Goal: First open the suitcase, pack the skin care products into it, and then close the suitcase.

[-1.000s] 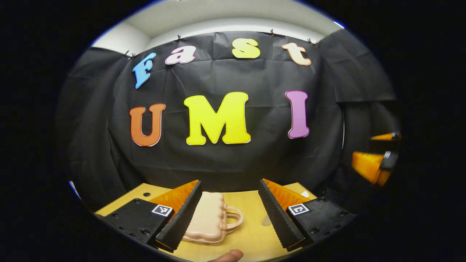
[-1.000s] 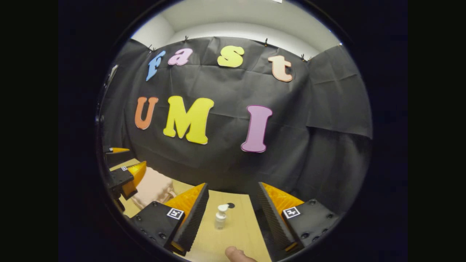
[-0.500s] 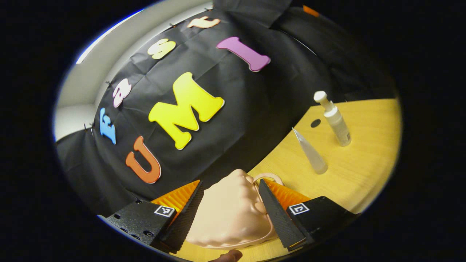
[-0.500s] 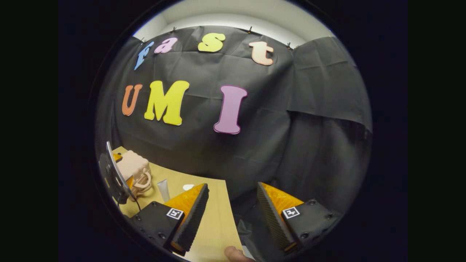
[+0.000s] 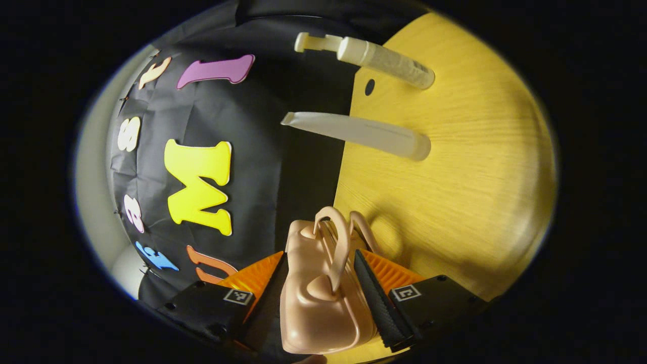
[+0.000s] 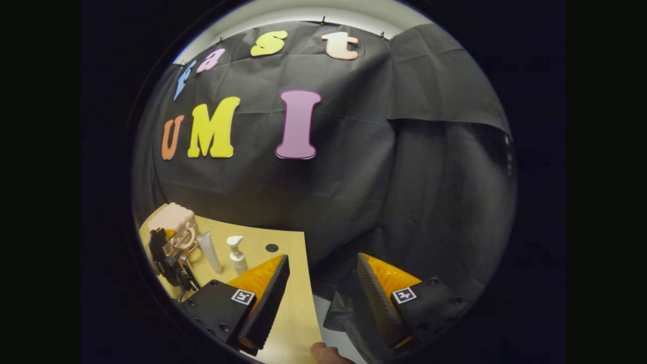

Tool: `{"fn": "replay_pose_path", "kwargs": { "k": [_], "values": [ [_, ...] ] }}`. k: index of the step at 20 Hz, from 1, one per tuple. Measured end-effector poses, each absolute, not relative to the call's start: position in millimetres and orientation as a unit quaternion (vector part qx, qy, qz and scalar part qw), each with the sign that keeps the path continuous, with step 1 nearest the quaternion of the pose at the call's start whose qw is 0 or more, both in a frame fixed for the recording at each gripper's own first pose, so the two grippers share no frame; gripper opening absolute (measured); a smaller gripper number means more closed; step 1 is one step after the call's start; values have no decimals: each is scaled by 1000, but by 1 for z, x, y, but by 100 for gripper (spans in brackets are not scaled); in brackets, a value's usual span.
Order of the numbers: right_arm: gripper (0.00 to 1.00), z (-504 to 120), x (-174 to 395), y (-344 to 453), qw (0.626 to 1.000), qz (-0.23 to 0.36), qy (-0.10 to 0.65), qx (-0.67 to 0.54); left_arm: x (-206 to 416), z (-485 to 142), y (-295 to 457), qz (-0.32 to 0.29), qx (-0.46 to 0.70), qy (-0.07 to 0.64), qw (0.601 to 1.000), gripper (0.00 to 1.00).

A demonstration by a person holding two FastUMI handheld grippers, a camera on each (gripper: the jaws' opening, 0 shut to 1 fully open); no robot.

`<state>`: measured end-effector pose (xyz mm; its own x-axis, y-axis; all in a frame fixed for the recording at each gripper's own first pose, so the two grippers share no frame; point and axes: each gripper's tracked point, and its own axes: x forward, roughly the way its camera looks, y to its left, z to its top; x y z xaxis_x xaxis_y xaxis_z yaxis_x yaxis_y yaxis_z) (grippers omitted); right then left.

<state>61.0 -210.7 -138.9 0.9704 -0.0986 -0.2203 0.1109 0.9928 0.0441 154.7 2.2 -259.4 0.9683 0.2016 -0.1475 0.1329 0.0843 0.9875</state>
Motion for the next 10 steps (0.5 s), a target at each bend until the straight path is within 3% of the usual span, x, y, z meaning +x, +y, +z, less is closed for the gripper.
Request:
{"fn": "replay_pose_path", "kwargs": {
  "k": [4,6,8,10],
  "values": [
    [80,-139,61,-208,992,-47,112,18,158,-269,5,18,698,147,700,52],
    [80,-135,60,-191,993,-36,109,12,162,-267,4,12,729,154,667,29],
    [80,-123,59,-174,995,-31,98,2,165,-268,5,4,728,155,668,13],
    [80,-106,56,-155,996,-27,83,-6,165,-263,5,2,723,150,674,7]
  ]
}}
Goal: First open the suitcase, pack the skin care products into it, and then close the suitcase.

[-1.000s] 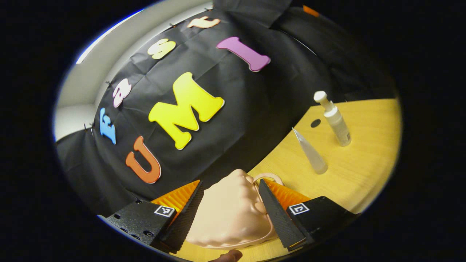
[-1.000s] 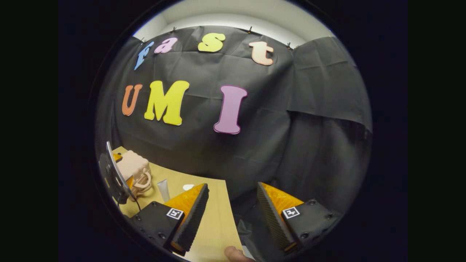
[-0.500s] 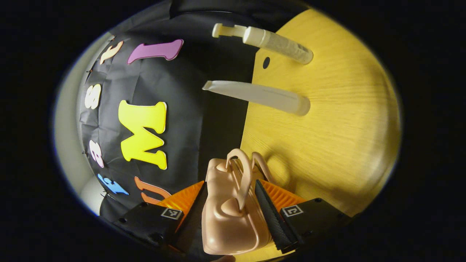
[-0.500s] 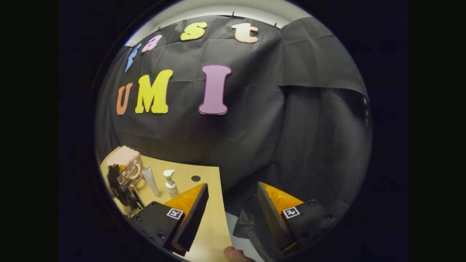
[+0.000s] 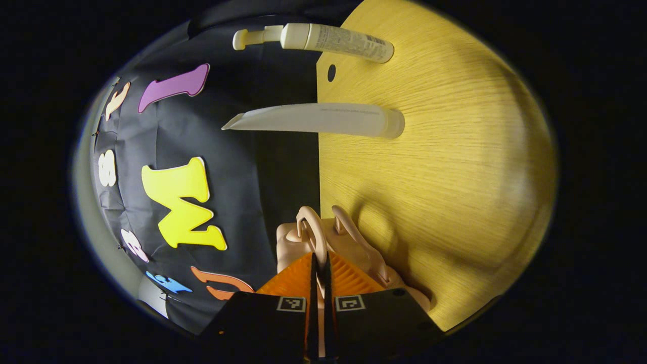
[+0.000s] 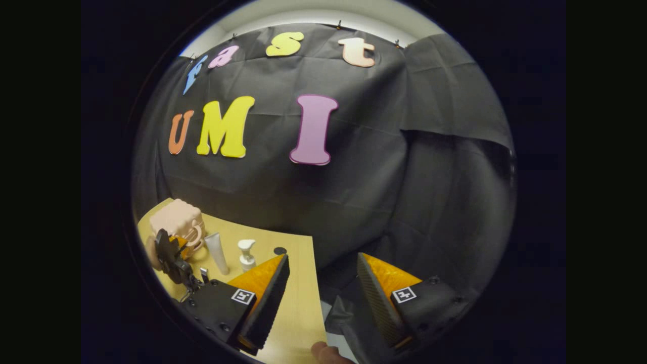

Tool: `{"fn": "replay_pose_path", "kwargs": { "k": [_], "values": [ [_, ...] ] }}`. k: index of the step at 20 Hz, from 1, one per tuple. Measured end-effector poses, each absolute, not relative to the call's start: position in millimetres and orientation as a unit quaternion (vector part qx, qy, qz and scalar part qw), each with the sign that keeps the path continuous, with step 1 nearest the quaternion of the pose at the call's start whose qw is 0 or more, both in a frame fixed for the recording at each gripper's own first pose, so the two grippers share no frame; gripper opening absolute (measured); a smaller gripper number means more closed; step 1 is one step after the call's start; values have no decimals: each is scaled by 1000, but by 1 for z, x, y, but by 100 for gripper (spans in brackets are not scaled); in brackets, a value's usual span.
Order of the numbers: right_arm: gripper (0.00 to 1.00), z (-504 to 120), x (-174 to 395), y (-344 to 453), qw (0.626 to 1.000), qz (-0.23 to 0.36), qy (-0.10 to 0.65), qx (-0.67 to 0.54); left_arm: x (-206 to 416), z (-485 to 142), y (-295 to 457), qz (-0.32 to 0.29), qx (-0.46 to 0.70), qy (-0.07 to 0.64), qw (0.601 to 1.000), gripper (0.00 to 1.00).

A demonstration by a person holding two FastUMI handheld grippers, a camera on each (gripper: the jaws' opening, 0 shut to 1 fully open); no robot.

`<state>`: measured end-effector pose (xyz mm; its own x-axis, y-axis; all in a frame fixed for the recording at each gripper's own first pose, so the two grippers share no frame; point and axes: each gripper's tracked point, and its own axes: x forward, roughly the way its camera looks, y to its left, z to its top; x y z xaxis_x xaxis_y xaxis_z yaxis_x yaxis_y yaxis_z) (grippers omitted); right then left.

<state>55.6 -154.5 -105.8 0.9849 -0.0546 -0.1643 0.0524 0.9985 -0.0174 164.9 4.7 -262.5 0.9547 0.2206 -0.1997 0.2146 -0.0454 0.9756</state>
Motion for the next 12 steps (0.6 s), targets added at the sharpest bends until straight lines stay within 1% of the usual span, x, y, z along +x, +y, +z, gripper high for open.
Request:
{"fn": "replay_pose_path", "kwargs": {
  "k": [2,6,7,11,12],
  "values": [
    [80,-89,52,-124,997,-24,73,-6,162,-252,9,-6,698,156,699,4],
    [80,-78,42,-87,997,-24,75,16,161,-208,18,-10,665,140,734,3],
    [80,-74,40,-74,997,-26,74,22,158,-187,24,-10,652,135,746,3],
    [80,-62,38,-48,996,-32,71,42,145,-135,49,-7,625,117,772,3],
    [80,-56,39,-37,996,-38,68,44,136,-107,71,3,596,112,795,2]
  ]
}}
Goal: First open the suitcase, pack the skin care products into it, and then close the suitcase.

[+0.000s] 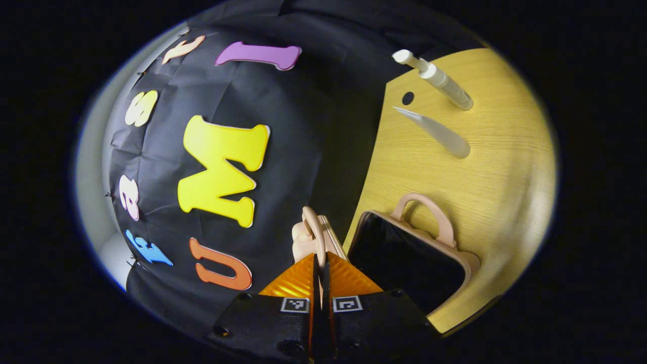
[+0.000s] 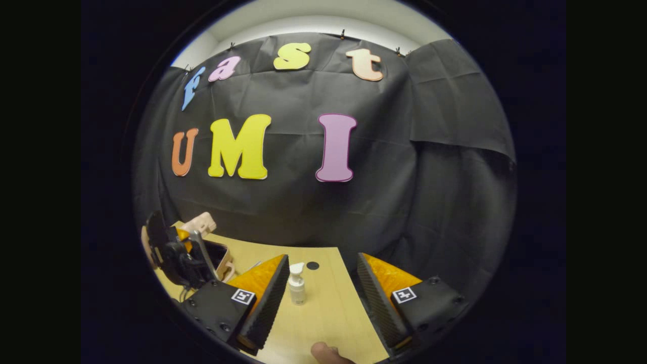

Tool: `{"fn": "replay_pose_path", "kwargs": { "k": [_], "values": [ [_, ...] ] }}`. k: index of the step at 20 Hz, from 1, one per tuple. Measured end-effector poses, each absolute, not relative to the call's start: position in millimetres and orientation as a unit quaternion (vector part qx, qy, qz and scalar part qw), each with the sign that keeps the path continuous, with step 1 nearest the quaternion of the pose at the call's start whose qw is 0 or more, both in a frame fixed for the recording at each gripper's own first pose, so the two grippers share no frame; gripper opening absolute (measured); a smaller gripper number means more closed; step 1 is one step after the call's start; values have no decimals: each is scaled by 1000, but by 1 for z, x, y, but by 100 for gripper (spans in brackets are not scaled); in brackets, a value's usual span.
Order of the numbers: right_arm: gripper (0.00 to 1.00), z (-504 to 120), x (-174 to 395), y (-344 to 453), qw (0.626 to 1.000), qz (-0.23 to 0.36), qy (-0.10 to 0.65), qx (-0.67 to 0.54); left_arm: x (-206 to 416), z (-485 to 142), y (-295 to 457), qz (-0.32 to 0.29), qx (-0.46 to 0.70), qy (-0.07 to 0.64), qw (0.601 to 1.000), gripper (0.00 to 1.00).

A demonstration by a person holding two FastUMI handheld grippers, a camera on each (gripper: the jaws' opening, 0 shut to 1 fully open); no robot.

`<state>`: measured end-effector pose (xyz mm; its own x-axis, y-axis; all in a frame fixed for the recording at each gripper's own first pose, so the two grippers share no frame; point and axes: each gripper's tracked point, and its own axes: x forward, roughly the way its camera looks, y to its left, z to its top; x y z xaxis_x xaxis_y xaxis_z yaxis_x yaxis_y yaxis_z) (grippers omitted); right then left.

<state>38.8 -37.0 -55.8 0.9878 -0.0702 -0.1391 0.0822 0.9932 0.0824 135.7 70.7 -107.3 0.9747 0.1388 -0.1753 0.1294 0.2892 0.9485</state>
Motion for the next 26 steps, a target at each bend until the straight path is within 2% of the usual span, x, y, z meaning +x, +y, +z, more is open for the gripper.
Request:
{"fn": "replay_pose_path", "kwargs": {
  "k": [3,7,10,15,22,26],
  "values": [
    [80,-46,40,-3,994,-40,73,64,133,-58,147,27,481,102,870,3],
    [80,-48,42,32,992,-40,92,78,128,-41,226,62,425,99,898,3],
    [80,-40,46,71,994,-36,91,56,122,-53,307,85,413,110,900,3],
    [80,-32,49,116,995,-26,89,25,138,-83,382,85,423,117,894,3],
    [80,-30,47,155,996,-20,89,-15,156,-168,464,68,389,194,898,3],
    [80,-40,46,167,994,-24,104,-12,158,-219,485,57,354,233,904,3]
  ]
}}
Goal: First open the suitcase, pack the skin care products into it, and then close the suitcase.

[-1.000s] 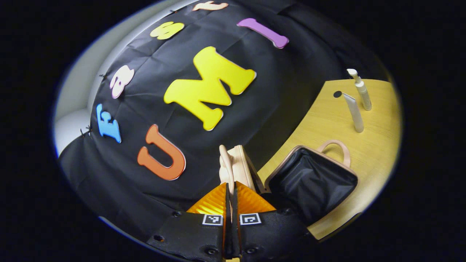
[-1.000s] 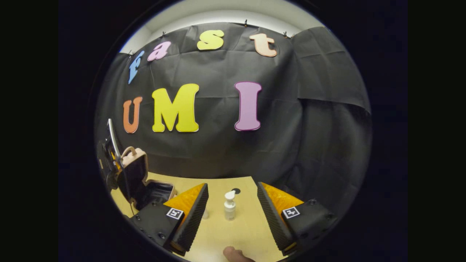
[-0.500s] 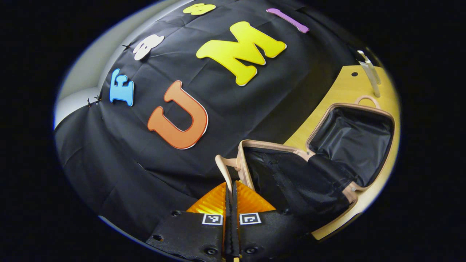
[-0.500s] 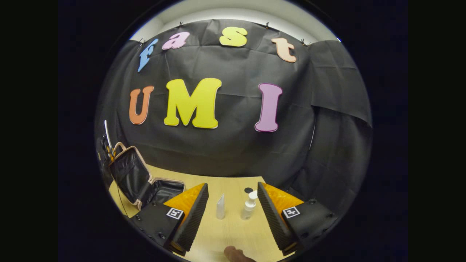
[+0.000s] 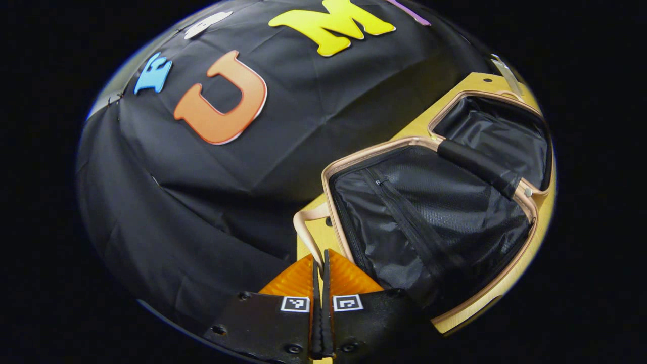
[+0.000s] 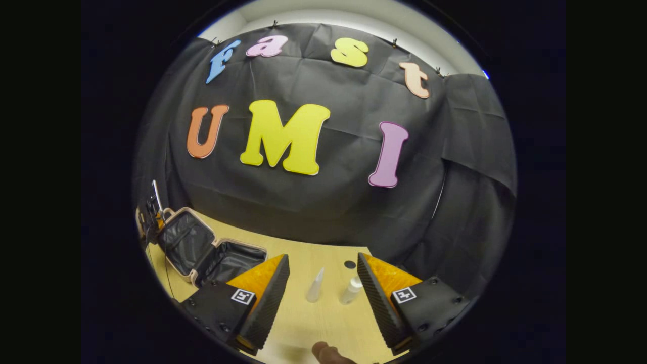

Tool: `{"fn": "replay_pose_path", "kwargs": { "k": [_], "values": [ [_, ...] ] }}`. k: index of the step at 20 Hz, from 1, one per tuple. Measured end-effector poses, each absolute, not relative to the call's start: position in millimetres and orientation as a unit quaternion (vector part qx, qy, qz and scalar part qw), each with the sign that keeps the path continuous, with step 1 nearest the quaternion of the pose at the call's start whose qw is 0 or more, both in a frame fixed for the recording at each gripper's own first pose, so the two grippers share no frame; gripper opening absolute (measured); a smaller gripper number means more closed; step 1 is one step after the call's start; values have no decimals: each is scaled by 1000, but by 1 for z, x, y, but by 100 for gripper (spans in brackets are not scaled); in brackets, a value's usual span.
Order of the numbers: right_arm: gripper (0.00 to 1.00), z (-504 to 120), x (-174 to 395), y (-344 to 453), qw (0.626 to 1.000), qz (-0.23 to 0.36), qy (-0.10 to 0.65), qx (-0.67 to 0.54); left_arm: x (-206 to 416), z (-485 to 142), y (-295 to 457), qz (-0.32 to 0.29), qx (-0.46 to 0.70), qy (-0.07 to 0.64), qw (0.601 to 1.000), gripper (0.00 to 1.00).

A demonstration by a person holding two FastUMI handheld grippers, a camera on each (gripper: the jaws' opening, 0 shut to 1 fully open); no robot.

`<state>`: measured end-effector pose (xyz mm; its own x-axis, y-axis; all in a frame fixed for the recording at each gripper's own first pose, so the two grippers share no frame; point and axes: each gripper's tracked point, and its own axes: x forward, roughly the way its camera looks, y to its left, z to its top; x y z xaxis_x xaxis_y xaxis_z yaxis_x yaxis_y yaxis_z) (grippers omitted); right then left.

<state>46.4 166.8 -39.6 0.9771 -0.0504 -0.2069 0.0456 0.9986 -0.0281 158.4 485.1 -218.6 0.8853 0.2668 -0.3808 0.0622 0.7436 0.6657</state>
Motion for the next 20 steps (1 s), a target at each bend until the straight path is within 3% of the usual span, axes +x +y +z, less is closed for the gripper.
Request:
{"fn": "replay_pose_path", "kwargs": {
  "k": [10,13,16,20],
  "values": [
    [80,-66,38,178,988,-37,149,12,157,-278,492,19,281,275,919,6],
    [80,-70,35,178,988,-35,149,9,154,-272,501,48,273,269,923,10],
    [80,-74,37,171,989,-35,142,-8,139,-261,507,70,268,271,922,67],
    [80,-79,39,165,990,-17,140,-6,125,-238,475,81,233,258,934,99]
  ]
}}
